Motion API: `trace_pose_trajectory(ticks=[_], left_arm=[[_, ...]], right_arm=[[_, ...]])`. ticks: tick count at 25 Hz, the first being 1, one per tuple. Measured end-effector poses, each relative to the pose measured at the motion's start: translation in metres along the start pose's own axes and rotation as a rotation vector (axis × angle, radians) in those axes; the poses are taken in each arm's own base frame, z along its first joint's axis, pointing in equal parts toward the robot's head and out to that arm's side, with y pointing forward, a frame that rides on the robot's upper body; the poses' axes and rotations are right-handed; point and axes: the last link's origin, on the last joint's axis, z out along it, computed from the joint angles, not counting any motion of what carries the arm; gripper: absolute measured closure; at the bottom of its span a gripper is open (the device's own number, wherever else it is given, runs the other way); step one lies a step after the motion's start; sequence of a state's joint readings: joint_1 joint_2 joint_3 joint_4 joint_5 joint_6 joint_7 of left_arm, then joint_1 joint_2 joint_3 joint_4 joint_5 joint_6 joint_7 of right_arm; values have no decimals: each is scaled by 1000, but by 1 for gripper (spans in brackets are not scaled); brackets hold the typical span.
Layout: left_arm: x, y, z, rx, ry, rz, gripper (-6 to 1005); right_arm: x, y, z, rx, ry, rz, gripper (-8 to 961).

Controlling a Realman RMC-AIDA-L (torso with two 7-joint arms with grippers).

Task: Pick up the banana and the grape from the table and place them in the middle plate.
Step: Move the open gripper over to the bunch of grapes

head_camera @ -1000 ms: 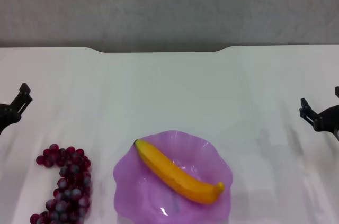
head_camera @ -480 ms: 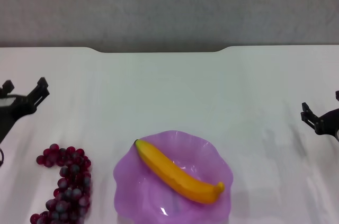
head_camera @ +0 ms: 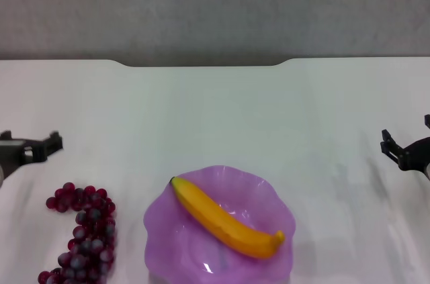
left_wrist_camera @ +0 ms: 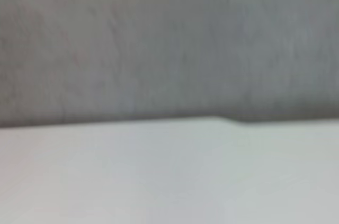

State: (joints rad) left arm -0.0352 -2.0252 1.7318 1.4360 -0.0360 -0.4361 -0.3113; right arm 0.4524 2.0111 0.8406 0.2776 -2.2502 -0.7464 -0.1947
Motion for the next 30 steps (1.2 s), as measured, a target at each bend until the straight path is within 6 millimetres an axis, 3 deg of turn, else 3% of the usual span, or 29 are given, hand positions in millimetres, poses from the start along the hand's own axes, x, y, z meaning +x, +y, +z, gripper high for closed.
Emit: trace_pose_trajectory(ticks=[5,11,17,30], left_arm=[[14,10,-14,-123,-129,89,109],[32,6,-32,-271,-235,142,109],[21,6,-33,-235,-409,278,109],[-6,25,-8,-351,-482,251,109]], right_arm=[[0,0,0,0,-1,-1,68],[-3,1,3,-8,-8,-7,68],[-4,3,3,-12,-8,-8,68],[-4,2,3,-11,-7,-7,68]])
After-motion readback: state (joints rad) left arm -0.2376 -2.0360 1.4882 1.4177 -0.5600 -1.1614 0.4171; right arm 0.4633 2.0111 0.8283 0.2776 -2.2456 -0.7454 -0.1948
